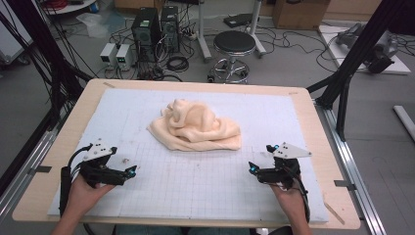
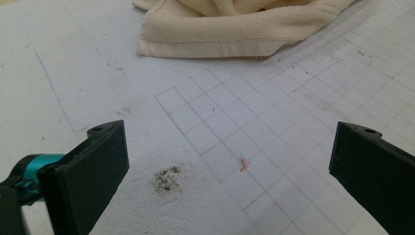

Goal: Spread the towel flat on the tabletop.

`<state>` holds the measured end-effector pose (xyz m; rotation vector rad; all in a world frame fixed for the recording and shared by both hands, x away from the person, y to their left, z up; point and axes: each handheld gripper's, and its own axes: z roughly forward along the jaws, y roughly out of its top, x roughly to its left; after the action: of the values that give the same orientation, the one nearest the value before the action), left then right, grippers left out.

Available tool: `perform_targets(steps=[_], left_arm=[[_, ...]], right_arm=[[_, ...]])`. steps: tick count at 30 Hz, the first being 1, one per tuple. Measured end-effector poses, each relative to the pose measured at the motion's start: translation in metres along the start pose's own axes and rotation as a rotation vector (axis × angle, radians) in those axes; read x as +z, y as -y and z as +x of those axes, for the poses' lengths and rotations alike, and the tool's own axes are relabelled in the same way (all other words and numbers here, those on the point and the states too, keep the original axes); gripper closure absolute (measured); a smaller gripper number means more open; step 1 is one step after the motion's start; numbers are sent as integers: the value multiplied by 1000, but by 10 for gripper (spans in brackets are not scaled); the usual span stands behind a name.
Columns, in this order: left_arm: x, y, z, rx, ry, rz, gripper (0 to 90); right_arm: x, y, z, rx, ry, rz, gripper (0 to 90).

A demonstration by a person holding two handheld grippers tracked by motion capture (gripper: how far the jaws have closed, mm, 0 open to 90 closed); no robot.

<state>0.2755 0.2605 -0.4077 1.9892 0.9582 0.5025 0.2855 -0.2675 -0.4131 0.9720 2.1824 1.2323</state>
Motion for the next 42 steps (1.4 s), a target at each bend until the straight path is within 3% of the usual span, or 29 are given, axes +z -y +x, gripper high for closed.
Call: perform_targets(steps=[7, 28, 42], left_arm=[[1, 0, 0, 11, -7, 15, 17], [-2, -1, -4, 15, -6, -1, 17], [-3, -2, -3, 12, 18, 1, 18]], right_arm=[[3, 0, -2, -2, 2, 8, 111], [-2, 1, 3, -3, -1, 6, 112], [-1, 0, 3, 3, -19, 3, 111]])
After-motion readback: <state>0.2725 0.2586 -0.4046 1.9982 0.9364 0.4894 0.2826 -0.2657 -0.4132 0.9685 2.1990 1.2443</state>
